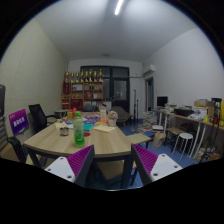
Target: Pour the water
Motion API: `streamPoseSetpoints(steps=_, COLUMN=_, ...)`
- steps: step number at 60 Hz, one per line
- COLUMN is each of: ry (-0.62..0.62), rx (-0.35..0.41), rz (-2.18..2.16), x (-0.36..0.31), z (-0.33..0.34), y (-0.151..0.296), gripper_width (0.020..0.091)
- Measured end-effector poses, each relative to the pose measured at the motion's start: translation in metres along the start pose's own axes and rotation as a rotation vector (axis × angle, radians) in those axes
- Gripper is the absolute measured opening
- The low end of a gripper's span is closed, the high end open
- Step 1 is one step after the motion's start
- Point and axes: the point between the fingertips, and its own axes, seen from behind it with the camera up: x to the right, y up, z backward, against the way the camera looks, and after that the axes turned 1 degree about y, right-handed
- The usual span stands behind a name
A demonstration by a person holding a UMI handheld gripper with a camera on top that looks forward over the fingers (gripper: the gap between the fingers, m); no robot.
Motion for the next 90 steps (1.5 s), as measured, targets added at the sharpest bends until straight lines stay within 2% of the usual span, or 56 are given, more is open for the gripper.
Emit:
streamPoseSetpoints(steps=22, ry=0.027, rx=0.010, rz=0.029, x=-0.023, z=-0.028, y=-0.004, gripper_width=0.0813)
streamPoseSetpoints(steps=35, ry=0.113, rx=-0.015, rz=0.002, x=-0.090, z=-0.095, y=-0.024, gripper_width=0.0814)
streamPoseSetpoints(steps=39, ry=0.141, rx=-0.020, rz=-0.003, x=-0.130, z=-0.124, y=-0.033, gripper_width=0.0815)
streamPoseSetpoints(steps=46, ry=0.166, rx=0.007, rz=0.020, x=-0.164, z=-0.179, y=-0.036, gripper_width=0.0807)
streamPoseSetpoints(steps=56, ry=0.125, rx=0.045, rz=0.078, x=-0.201, z=-0.260, y=-0.031, gripper_width=0.0800)
streamPoseSetpoints(steps=68, ry=0.023, rx=0.045, rz=0.079, x=-0.195, z=-0.324, y=-0.024, gripper_width=0.0793)
streamPoseSetpoints(steps=71, ry=0.028, rx=0.052, rz=0.076, x=-0.197, z=-0.332, y=-0.021, gripper_width=0.0764)
streamPoseSetpoints(steps=74, ry=0.031, rx=0.055, rz=0.073, x=-0.199, z=-0.339, y=-0.021, gripper_width=0.0535)
streamPoseSetpoints(steps=79, ry=0.034, rx=0.056, rz=0.022, x=-0.202, z=-0.341, y=-0.024, gripper_width=0.0489)
streamPoseSetpoints(steps=90, ry=0.025, rx=0.060, rz=-0.017, x=-0.203, z=-0.346, y=-0.027, gripper_width=0.0447)
